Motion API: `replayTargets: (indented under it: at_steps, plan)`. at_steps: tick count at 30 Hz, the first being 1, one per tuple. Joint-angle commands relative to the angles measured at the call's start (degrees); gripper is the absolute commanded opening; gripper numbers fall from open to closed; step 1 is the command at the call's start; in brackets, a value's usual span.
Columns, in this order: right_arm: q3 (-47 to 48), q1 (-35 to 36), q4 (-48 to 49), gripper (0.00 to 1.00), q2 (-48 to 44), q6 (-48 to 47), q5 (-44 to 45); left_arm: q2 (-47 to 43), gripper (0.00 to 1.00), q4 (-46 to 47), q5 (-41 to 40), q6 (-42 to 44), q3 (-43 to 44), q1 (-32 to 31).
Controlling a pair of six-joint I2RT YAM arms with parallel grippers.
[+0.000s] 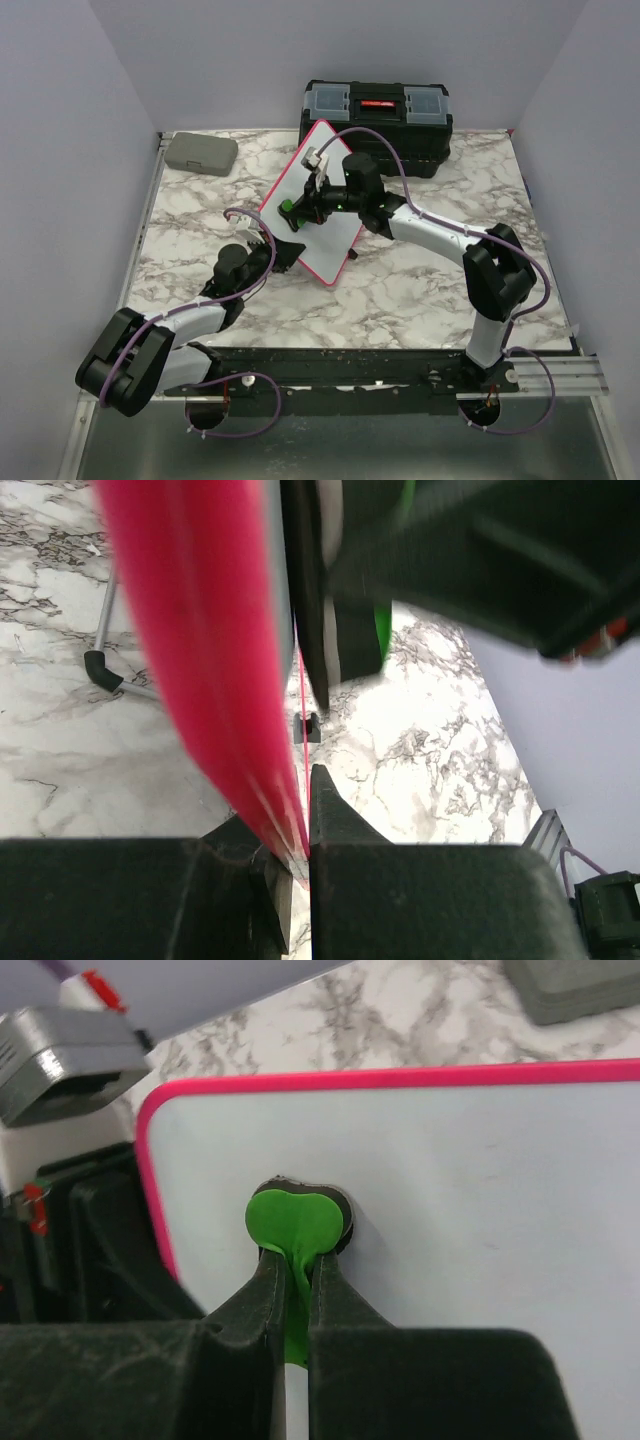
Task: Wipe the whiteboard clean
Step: Erase the whiteboard at the whiteboard stand.
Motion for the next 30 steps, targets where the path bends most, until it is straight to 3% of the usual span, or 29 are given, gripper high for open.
replayTargets:
  at_steps: [1, 5, 8, 16, 19, 24, 27, 30]
  plan:
    - [4.86, -7.09, 0.43, 0.01, 6.15, 7.12, 15.14, -1.82, 0.0, 6.25, 9.33, -0.18, 3.32, -2.18]
    - [7.73, -14.51, -0.93, 0.01, 9.93, 7.99, 18.71, -2.39, 0.0, 5.8, 9.41, 0.18, 2.85, -2.18]
    - [7.75, -18.36, -2.4, 0.01, 11.96, 6.27, 16.74, -2.16, 0.0, 6.2, 9.5, 0.24, 2.66, -2.18]
    - [-4.0, -19.75, -3.02, 0.01, 12.69, 1.89, 2.0, -2.22, 0.0, 7.15, 9.26, -0.06, 2.19, -2.18]
    - [-9.71, -17.42, -1.93, 0.01, 9.3, 1.54, -3.27, -2.23, 0.0, 7.03, 9.07, 0.12, 2.21, -2.17]
    - [-17.36, -7.79, 0.39, 0.01, -0.98, 1.92, -8.04, -2.17, 0.0, 7.14, 8.37, -0.14, 2.06, -2.17]
    - [-17.9, -3.29, 3.26, 0.01, -4.93, 5.67, -8.49, -2.39, 0.0, 6.7, 7.78, -0.17, 2.13, -2.18]
    - [-14.15, -3.34, 4.94, 0.01, -5.96, 10.44, -7.32, -2.4, 0.0, 6.46, 7.48, 0.13, 1.71, -2.18]
